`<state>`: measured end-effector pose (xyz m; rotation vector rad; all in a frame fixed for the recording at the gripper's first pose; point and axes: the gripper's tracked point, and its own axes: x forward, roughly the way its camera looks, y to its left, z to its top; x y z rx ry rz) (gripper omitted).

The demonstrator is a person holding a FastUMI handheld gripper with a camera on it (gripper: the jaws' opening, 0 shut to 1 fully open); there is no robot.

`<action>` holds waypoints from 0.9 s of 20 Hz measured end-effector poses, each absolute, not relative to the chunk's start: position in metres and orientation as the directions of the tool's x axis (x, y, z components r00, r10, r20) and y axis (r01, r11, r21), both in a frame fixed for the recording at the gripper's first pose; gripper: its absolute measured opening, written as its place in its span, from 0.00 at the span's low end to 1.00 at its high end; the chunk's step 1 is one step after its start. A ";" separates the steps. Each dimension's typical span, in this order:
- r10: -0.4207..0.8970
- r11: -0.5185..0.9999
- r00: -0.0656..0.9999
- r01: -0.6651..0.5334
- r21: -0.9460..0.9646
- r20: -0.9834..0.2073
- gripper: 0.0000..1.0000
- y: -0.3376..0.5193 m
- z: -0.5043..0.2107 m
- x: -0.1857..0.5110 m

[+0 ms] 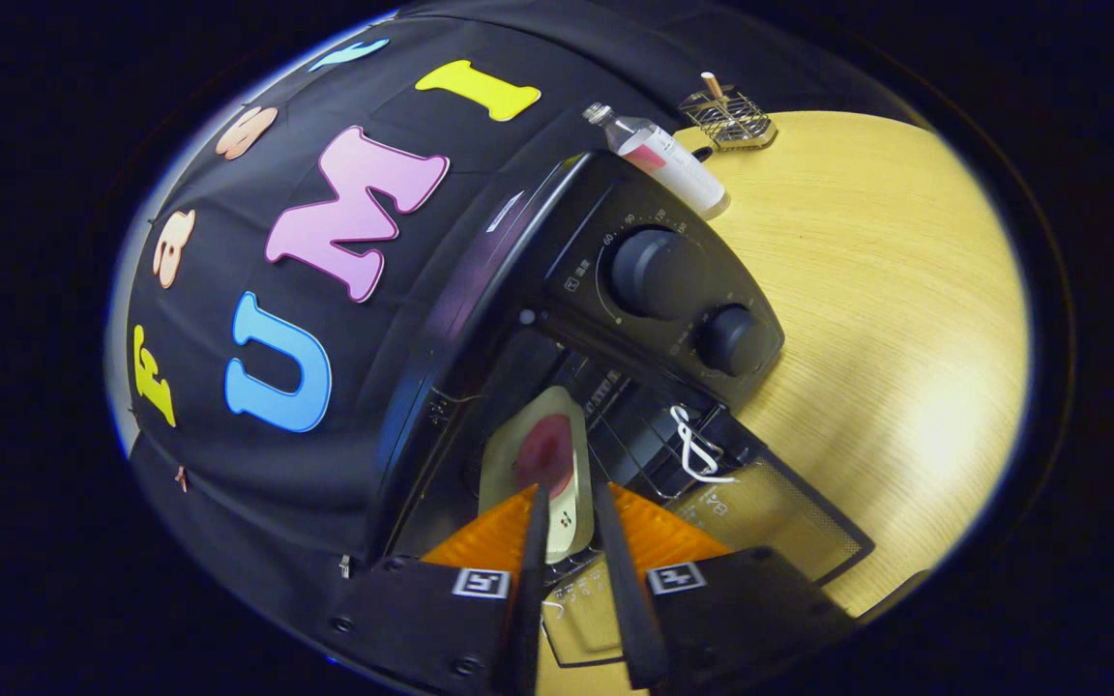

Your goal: Open the toaster oven, put the food inside, and close the toaster oven door.

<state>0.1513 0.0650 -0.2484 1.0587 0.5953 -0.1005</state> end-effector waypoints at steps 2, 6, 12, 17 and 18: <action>0.200 0.535 0.839 0.339 0.774 -0.506 0.78 0.063 -0.241 0.136; 0.205 0.633 0.828 0.295 0.716 -0.523 0.99 0.069 -0.230 0.104; 0.214 0.844 0.777 0.159 0.513 -0.592 0.99 0.087 -0.229 0.054; 0.145 0.973 0.711 0.024 0.231 -0.688 0.99 0.090 -0.252 0.014; 0.141 0.981 0.697 -0.004 0.193 -0.703 0.99 0.091 -0.258 0.005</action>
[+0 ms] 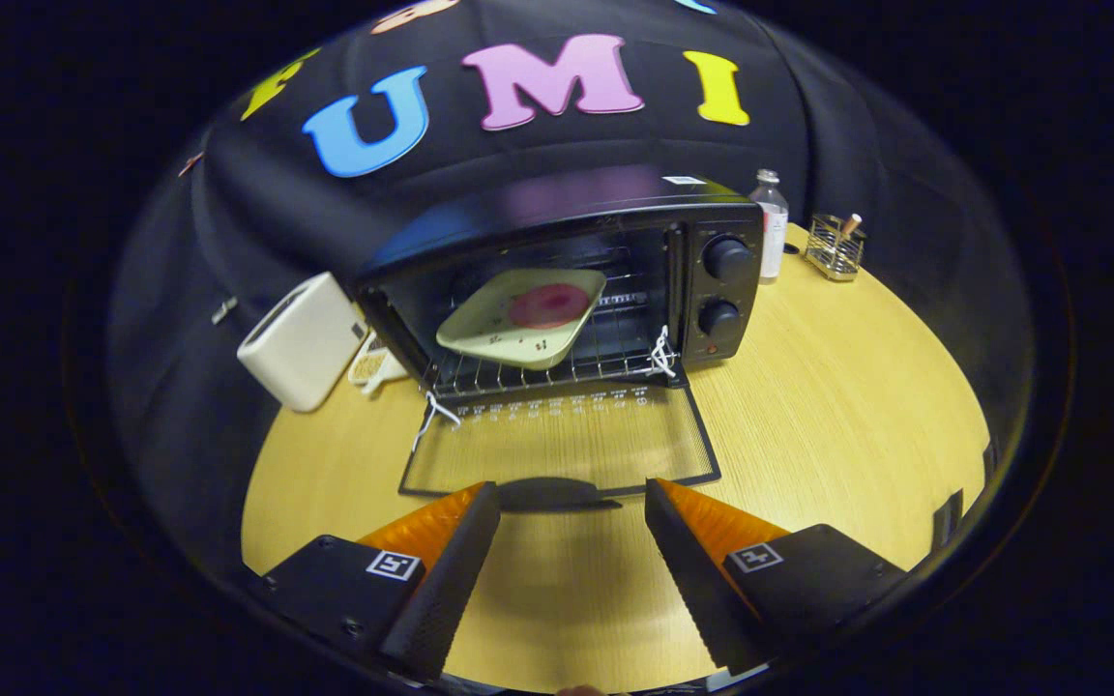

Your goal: Open the toaster oven, put the food inside, and close the toaster oven door.

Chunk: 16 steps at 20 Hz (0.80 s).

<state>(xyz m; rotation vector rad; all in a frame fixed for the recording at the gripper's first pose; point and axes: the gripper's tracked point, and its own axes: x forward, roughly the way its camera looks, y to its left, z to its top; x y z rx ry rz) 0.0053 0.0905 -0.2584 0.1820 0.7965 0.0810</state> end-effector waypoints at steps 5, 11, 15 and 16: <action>0.133 0.990 0.619 -0.049 0.130 -0.774 0.99 0.096 -0.299 -0.022; 0.108 0.994 0.566 -0.070 0.083 -0.817 1.00 0.107 -0.339 -0.015; 0.106 0.994 0.581 -0.081 0.072 -0.807 1.00 0.118 -0.343 0.004; 0.110 0.994 0.580 -0.079 0.078 -0.807 1.00 0.121 -0.344 0.008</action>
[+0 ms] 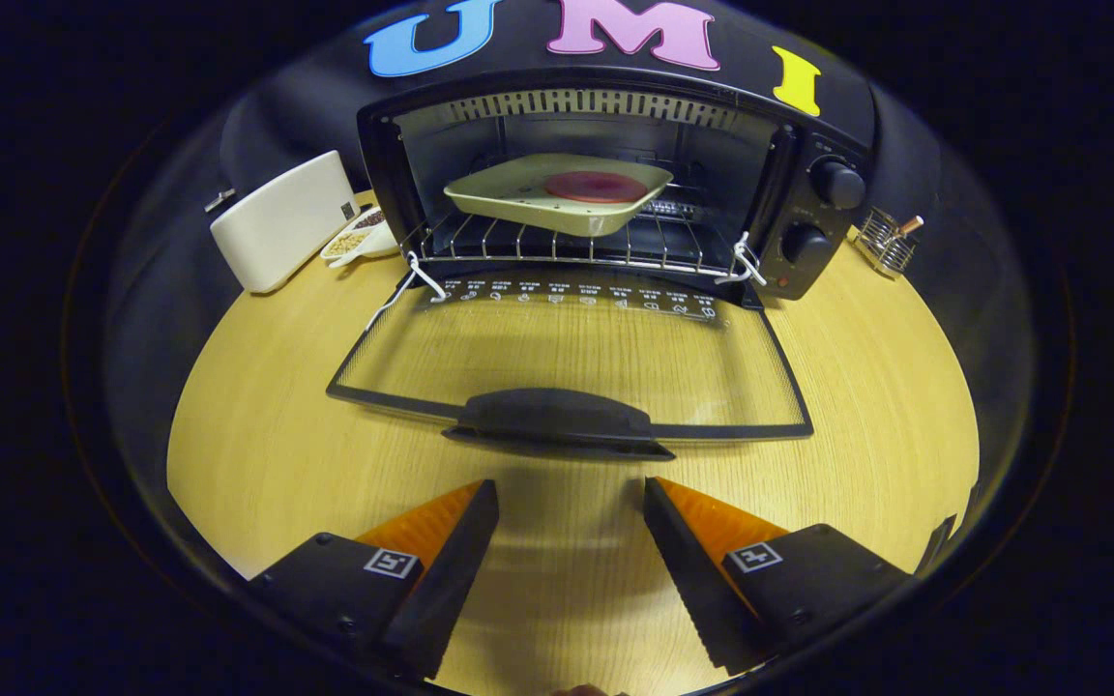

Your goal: Open the toaster oven, put the food inside, and close the toaster oven door.

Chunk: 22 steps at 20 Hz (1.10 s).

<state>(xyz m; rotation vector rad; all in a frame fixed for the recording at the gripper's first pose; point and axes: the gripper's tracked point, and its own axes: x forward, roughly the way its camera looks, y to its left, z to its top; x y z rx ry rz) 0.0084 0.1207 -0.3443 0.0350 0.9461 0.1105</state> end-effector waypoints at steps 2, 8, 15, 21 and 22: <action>0.098 0.995 0.575 -0.053 0.082 -0.813 1.00 0.121 -0.344 0.013; 0.115 0.991 0.612 -0.012 0.137 -0.783 0.99 0.121 -0.329 0.014; 0.149 0.988 0.703 -0.071 0.141 -0.695 0.99 0.120 -0.261 0.024; 0.147 0.988 0.821 -0.143 0.051 -0.552 0.99 0.112 -0.194 0.079; 0.149 0.988 0.838 -0.142 0.055 -0.524 1.00 0.110 -0.183 0.085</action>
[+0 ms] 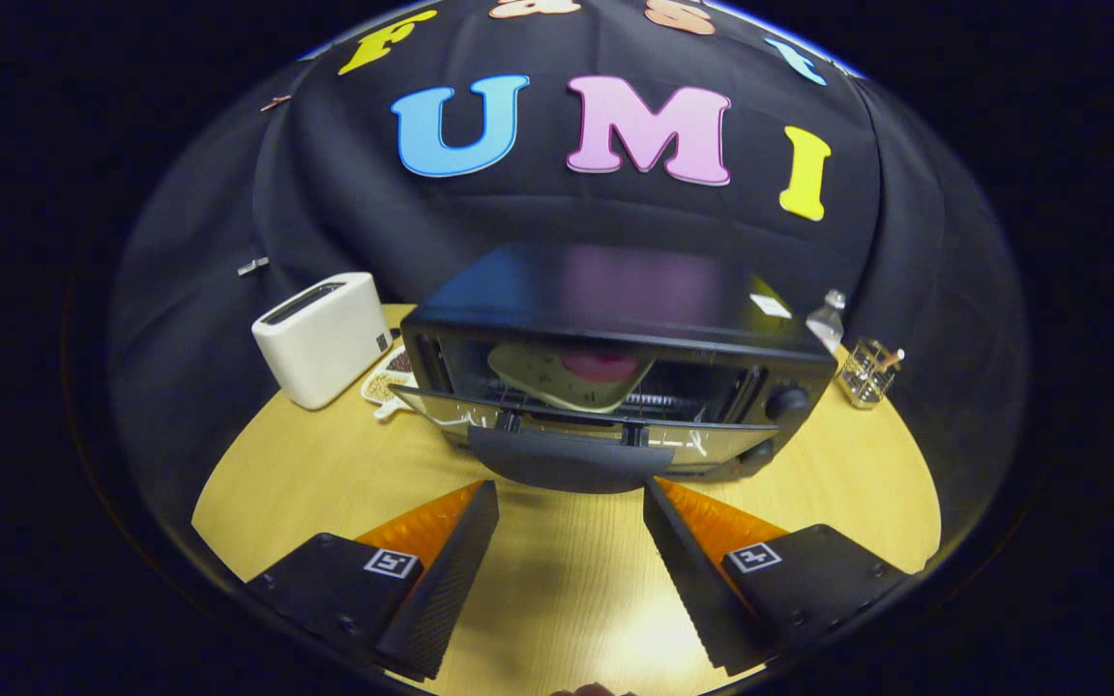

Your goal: Open the toaster oven, put the food inside, and close the toaster oven door.

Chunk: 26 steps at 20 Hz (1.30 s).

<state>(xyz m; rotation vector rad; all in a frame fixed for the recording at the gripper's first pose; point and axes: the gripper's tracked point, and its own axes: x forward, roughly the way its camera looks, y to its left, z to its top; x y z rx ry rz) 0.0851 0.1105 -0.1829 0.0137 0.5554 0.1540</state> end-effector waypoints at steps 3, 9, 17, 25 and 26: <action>0.147 0.989 0.892 -0.122 0.086 -0.428 0.99 0.102 -0.137 0.089; 0.077 0.997 0.972 -0.069 0.043 -0.221 0.99 0.046 -0.051 0.056; -0.111 0.994 0.984 0.111 -0.012 -0.136 0.99 -0.046 -0.016 -0.014; -0.126 0.991 0.981 0.130 0.014 -0.149 1.00 -0.049 -0.023 -0.034; -0.122 0.992 0.982 0.125 0.011 -0.141 1.00 -0.046 -0.021 -0.033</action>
